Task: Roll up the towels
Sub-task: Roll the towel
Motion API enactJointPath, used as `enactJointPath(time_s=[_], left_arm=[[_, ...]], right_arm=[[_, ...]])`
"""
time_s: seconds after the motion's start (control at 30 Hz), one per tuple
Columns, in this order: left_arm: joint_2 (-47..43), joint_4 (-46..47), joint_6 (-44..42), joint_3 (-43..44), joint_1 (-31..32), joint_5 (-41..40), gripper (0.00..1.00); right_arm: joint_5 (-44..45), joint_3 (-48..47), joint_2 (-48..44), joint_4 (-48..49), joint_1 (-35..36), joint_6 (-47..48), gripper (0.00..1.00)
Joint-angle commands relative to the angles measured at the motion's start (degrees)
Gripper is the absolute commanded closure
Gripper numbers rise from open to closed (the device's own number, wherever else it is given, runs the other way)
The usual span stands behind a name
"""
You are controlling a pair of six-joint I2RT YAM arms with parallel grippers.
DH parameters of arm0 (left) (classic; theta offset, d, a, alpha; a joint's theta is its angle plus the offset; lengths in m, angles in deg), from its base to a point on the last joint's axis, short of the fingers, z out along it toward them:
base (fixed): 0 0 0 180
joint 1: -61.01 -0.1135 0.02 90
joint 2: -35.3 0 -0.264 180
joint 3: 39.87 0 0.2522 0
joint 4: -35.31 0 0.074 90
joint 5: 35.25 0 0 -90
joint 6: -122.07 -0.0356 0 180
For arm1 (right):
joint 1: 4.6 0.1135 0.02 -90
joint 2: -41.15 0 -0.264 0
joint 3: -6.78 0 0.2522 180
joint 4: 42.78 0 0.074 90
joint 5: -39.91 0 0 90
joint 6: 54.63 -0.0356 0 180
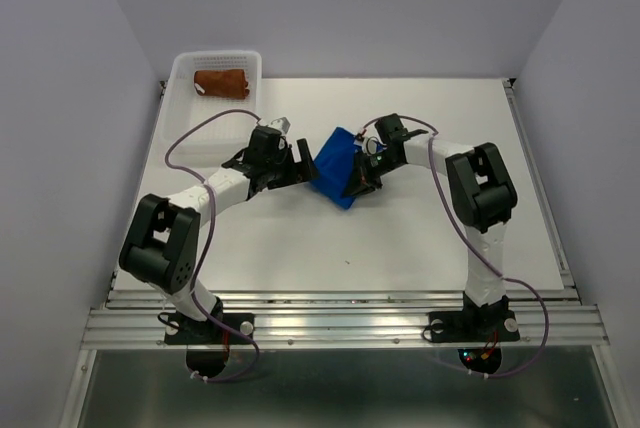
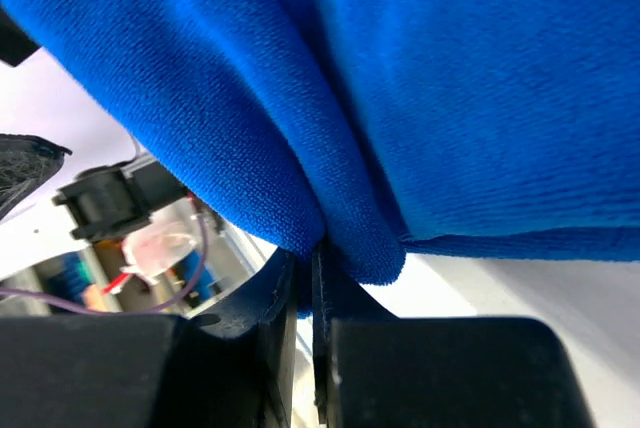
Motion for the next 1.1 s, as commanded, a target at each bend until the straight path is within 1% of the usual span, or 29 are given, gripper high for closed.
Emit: enactJointPath(time_s=[0.0, 0.13, 0.23, 0.3, 0.4, 0.43, 0.47, 0.5, 0.53, 0.57, 0.63, 0.67, 0.7, 0.8, 0.83, 0.87, 0.97, 1.0, 1.03, 1.07], left_arm=[[2.6, 5.8, -0.3, 0.5, 0.0, 1.2, 0.01], [5.6, 7.7, 0.1, 2.8, -0.1, 2.0, 0.01], [7.3, 8.9, 0.3, 3.5, -0.1, 1.9, 0.02], [8.7, 9.2, 0.7, 4.1, -0.1, 2.1, 0.03], [11.4, 9.6, 1.7, 5.4, -0.2, 1.0, 0.07], [12.1, 9.2, 1.9, 6.0, -0.1, 0.9, 0.08], [12.9, 8.9, 2.1, 7.3, -0.1, 0.5, 0.08], [14.7, 8.6, 2.2, 8.0, -0.1, 0.1, 0.1], [15.6, 6.3, 2.4, 9.0, -0.1, -0.6, 0.11], [17.1, 5.0, 2.0, 10.8, 0.0, -1.5, 0.16], [18.0, 3.1, 1.8, 11.6, 0.1, -2.6, 0.17], [18.4, 2.5, 1.2, 11.9, 0.1, -3.1, 0.17], [18.9, 2.0, 1.0, 12.1, 0.1, -4.5, 0.19], [20.2, -0.2, 0.1, 13.3, 0.7, -6.4, 0.2], [20.4, -0.7, -0.3, 13.7, 0.8, -6.6, 0.2], [20.9, -0.7, -0.5, 14.4, 1.3, -7.3, 0.2], [21.8, -3.8, -1.2, 16.6, 1.9, -8.0, 0.2], [22.3, -4.6, -1.3, 17.1, 2.2, -8.5, 0.2], [22.4, -4.6, -1.4, 17.5, 2.2, -8.6, 0.2], [22.8, -5.6, -1.3, 18.5, 2.3, -9.0, 0.2]], right_arm=[[-3.9, -2.8, 1.9, -0.7, -0.8, -2.8, 0.99], [-3.6, -3.5, 2.8, -0.7, -0.8, -3.3, 0.99], [-3.7, -3.9, 3.5, -0.8, -1.4, -3.4, 0.97], [-2.5, -4.2, 3.7, -1.0, -1.4, -2.8, 0.96], [-1.9, -5.2, 4.2, -2.7, -1.4, -1.0, 0.93], [-1.7, -5.5, 4.3, -3.6, -1.4, 0.3, 0.9], [-1.2, -5.7, 4.2, -3.7, -1.4, 1.0, 0.82], [-0.7, -5.8, 3.7, -4.1, -1.4, 1.8, 0.78], [-0.2, -5.8, 3.2, -4.4, -1.4, 3.6, 0.74], [1.1, -5.7, 1.5, -4.3, -1.4, 4.5, 0.69], [3.3, -5.5, -0.7, -4.3, -1.4, 7.4, 0.63], [5.6, -5.5, -1.8, -4.3, -1.4, 8.3, 0.54], [6.8, -5.3, -3.1, -4.3, -1.4, 9.1, 0.5], [11.8, -3.8, -8.8, -3.6, -0.7, 13.1, 0.45], [14.4, -2.9, -12.1, -2.5, 0.3, 15.9, 0.42], [19.6, -1.8, -13.7, -1.9, 2.7, 17.7, 0.39], [28.0, 1.2, -18.3, 1.2, 6.6, 23.5, 0.37], [33.3, 3.2, -19.2, 4.0, 9.3, 25.4, 0.37], [35.3, 3.3, -20.0, 4.1, 10.6, 26.8, 0.37], [40.2, 5.4, -21.1, 6.9, 11.8, 27.7, 0.36]])
